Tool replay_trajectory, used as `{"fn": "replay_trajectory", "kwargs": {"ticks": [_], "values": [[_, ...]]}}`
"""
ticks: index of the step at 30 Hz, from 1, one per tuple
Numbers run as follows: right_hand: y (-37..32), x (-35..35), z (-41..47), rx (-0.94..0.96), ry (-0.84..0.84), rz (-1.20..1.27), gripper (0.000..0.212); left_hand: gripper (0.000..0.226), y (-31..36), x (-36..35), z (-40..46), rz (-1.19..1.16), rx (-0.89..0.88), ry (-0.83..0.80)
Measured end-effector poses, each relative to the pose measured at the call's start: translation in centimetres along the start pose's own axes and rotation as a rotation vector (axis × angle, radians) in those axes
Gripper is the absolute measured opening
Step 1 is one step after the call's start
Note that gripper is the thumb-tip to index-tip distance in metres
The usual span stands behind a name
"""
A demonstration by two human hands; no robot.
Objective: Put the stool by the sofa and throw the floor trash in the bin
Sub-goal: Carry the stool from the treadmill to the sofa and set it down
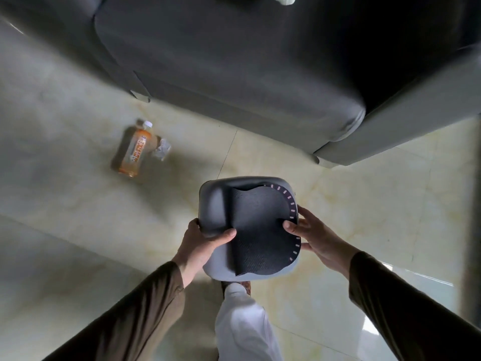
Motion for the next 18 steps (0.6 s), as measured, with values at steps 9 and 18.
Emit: {"fn": "replay_trajectory", "kwargs": {"ticks": [9, 18], "values": [[-3.8, -0.9, 8.8, -0.032, 0.036, 0.056, 0.066, 0.083, 4.5, -1.4, 8.7, 0.034, 0.055, -0.023], [-6.0, -2.3, 15.0, -0.019, 0.117, 0.064, 0.057, 0.104, 4.6, -2.5, 15.4, 0.033, 0.1, -0.059]]}}
Point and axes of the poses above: each hand's wrist, its own z-axis towards the middle knuckle, its own x-axis out of the back of the hand, y = z × x, the point moved 6 cm from there along z, towards the middle knuckle, and after that the axes turned 11 degrees about y, right-handed, at the moved point
